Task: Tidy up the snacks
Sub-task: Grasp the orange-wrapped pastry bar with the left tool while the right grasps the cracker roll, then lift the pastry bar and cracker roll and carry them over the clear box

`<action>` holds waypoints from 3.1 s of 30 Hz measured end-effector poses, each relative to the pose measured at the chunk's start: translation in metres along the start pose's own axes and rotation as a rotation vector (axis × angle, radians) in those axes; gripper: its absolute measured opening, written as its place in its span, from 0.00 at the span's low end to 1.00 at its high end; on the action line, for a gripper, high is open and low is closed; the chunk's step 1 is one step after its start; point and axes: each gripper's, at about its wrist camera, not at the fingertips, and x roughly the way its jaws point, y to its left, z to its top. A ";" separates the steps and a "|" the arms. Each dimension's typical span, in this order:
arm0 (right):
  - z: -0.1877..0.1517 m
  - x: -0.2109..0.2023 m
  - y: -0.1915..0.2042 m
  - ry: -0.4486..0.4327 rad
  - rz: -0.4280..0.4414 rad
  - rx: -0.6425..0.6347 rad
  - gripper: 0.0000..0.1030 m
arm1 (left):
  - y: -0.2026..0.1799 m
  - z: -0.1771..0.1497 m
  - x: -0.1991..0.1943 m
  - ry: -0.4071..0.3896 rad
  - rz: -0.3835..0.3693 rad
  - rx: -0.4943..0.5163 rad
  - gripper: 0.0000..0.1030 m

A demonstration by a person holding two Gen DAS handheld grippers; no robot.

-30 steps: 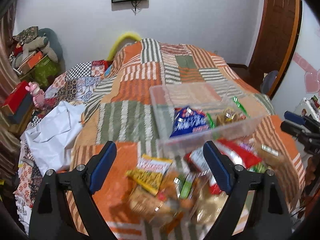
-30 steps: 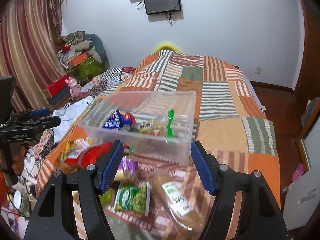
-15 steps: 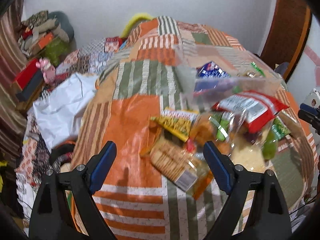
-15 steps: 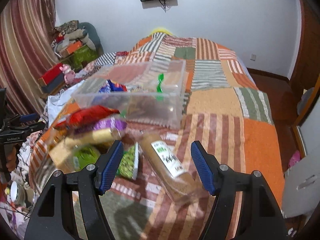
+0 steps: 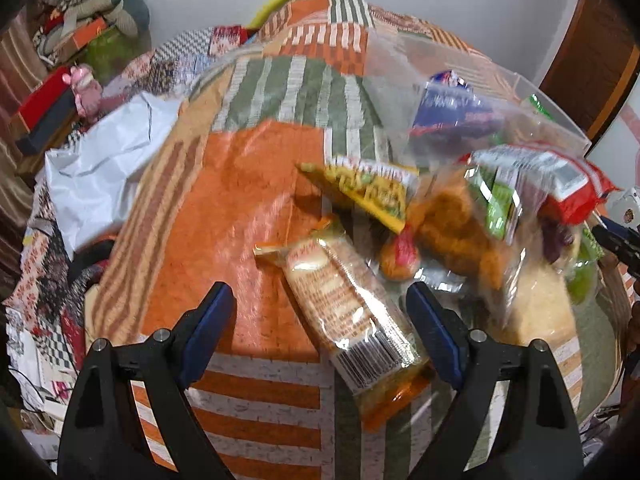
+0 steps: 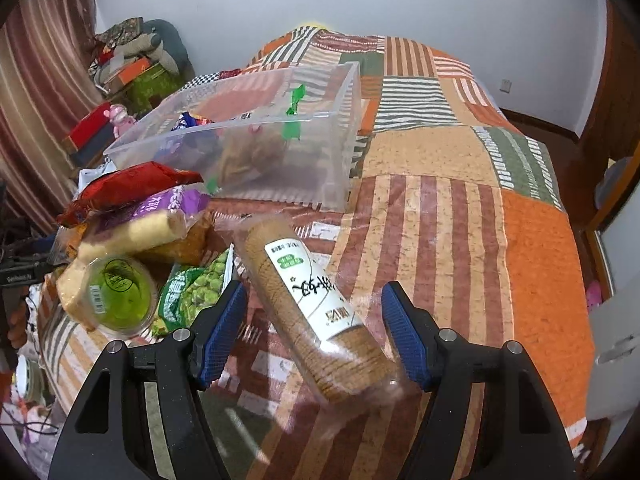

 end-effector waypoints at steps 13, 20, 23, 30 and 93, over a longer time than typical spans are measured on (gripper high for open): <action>-0.007 -0.004 -0.003 0.058 0.026 0.013 0.43 | 0.017 -0.020 -0.006 -0.015 -0.027 -0.048 0.77; -0.013 -0.010 0.000 0.085 0.048 0.003 0.43 | 0.014 -0.010 -0.001 -0.014 -0.046 -0.044 0.68; -0.007 -0.004 0.001 0.089 0.045 -0.006 0.43 | 0.011 -0.006 0.002 -0.009 -0.065 -0.031 0.60; 0.004 0.010 0.007 0.090 0.035 -0.032 0.43 | 0.008 -0.003 0.005 -0.002 -0.074 -0.034 0.55; 0.103 -0.019 0.046 -0.223 0.132 -0.051 0.33 | -0.066 0.125 -0.035 -0.204 -0.086 0.086 0.33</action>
